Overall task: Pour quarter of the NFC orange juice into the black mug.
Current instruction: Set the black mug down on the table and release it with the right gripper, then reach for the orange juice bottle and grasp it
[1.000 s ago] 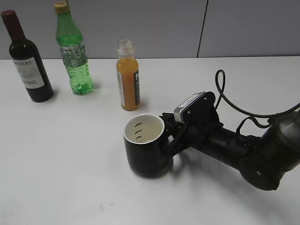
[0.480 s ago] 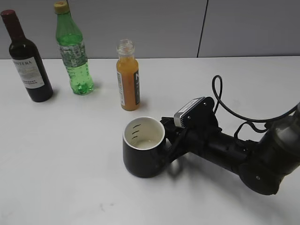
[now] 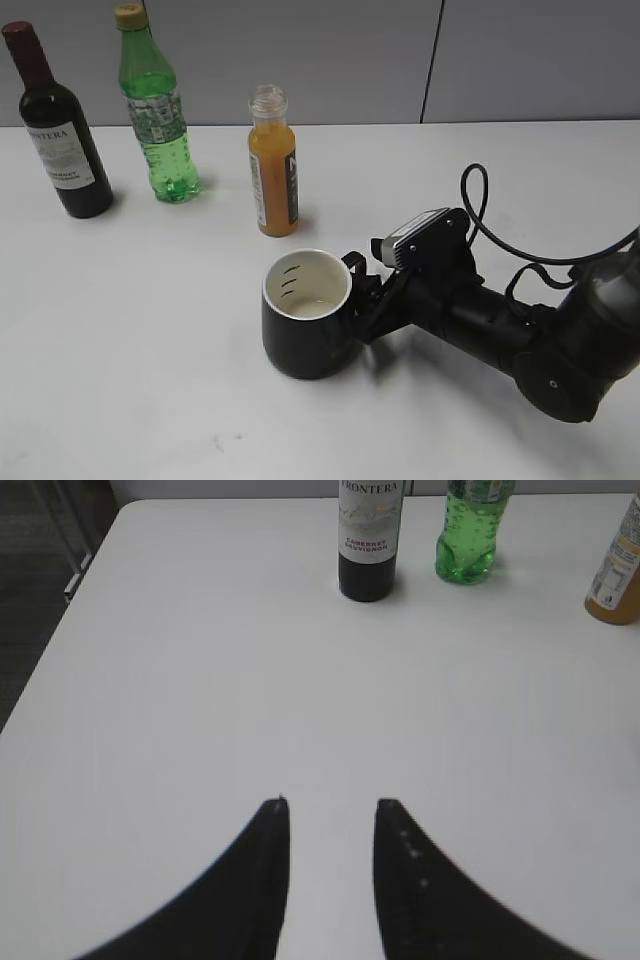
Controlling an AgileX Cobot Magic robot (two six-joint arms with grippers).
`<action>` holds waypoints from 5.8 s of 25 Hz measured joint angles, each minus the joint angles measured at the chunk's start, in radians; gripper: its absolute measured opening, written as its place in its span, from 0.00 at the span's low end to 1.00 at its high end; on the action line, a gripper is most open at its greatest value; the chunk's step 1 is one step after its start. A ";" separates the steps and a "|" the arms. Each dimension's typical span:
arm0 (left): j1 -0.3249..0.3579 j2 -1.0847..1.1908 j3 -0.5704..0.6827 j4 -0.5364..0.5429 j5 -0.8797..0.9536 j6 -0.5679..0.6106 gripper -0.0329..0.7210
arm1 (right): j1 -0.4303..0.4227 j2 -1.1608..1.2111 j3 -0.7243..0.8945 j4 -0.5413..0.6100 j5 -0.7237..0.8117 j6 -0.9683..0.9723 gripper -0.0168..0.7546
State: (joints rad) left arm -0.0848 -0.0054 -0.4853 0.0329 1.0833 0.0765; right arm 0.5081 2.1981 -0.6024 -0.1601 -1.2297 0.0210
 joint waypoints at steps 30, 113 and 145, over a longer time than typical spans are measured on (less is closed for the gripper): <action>0.000 0.000 0.000 0.000 0.000 0.000 0.35 | -0.030 -0.084 0.159 0.017 0.009 -0.006 0.75; 0.000 0.000 0.000 0.000 0.000 0.000 0.35 | -0.525 -2.121 0.149 0.194 2.174 -0.145 0.75; 0.000 0.000 0.000 0.000 0.000 0.000 0.35 | -0.576 -2.201 0.190 0.230 2.171 -0.152 0.69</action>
State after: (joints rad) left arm -0.0848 -0.0054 -0.4853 0.0329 1.0835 0.0765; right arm -0.0681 -0.0030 -0.4125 0.0694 0.9414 -0.1310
